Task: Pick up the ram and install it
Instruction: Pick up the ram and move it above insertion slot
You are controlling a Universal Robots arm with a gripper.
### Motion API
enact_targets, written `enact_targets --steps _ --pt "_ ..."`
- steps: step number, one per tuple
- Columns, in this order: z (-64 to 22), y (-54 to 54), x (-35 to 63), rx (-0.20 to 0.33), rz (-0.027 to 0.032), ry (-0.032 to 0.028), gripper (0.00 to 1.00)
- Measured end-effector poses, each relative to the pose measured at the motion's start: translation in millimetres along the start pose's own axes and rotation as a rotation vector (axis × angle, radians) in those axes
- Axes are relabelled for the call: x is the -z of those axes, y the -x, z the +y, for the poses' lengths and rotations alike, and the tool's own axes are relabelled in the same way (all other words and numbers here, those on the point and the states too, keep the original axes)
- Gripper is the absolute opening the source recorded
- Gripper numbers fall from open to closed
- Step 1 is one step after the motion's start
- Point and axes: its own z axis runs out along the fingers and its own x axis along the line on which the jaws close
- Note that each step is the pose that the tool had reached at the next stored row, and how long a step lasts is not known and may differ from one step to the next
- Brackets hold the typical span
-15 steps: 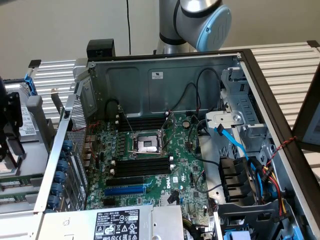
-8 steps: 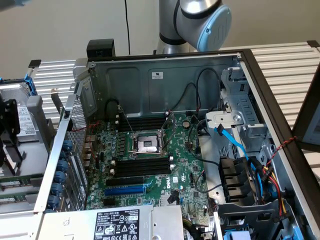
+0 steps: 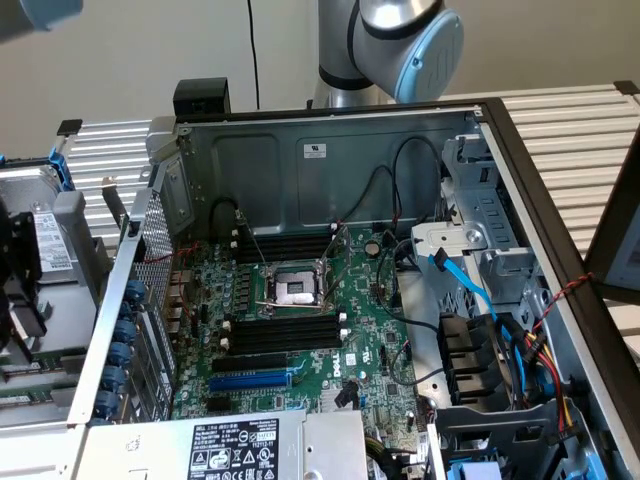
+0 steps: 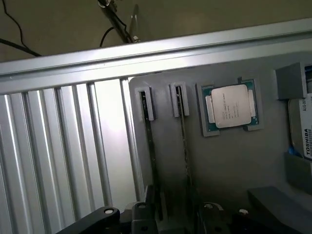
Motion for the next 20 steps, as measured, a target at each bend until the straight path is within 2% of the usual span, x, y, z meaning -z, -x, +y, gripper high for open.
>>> enact_targets --steps 5,9,14,20 --pt "0.1 -0.3 -1.7 0.072 -0.0031 -0.0009 0.38" --pt "0.3 -1.8 -3.1 0.073 -0.0031 0.0003 0.38" --pt "0.2 -5.2 -10.1 0.074 -0.0021 0.0105 0.38" --pt "0.2 -7.0 -17.8 0.074 0.001 0.0125 0.38"
